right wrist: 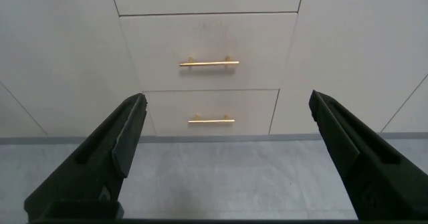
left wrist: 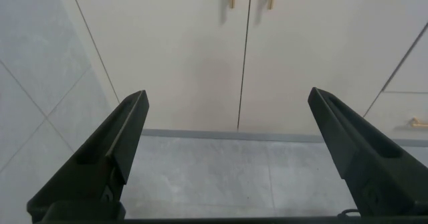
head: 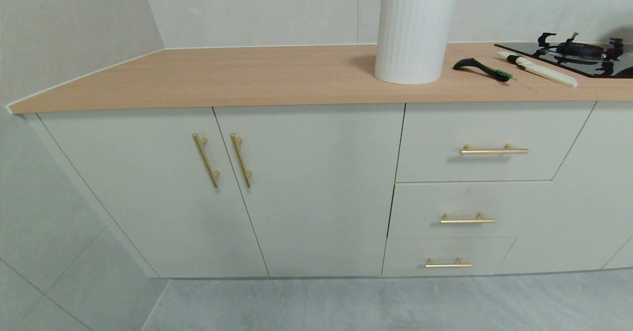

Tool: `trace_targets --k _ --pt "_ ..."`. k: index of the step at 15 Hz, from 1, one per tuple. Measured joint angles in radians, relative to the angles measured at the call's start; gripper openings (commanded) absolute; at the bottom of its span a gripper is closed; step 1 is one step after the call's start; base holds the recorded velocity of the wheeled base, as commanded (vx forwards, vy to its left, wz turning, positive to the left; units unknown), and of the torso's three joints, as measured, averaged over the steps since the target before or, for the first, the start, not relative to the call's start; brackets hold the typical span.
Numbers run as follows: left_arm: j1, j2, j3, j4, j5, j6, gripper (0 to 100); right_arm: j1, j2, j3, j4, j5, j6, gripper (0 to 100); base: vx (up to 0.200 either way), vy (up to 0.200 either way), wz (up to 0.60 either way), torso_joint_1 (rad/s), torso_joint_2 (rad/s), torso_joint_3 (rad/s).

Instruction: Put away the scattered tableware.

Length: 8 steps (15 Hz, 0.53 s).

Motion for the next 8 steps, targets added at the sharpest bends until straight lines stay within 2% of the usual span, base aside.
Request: trace_targets --k 2,8 --pt "0.0 0.0 -0.001 0.0 -0.001 0.005 100 0.0 0.0 0.0 0.0 0.0 0.0 100 0.2 0.0 0.0 0.0 0.0 -0.002" --pt "0.0 0.0 0.0 0.0 0.0 -0.001 100 0.012 0.039 -0.033 0.004 0.015 -0.011 100 0.0 0.0 0.0 0.0 0.0 0.0"
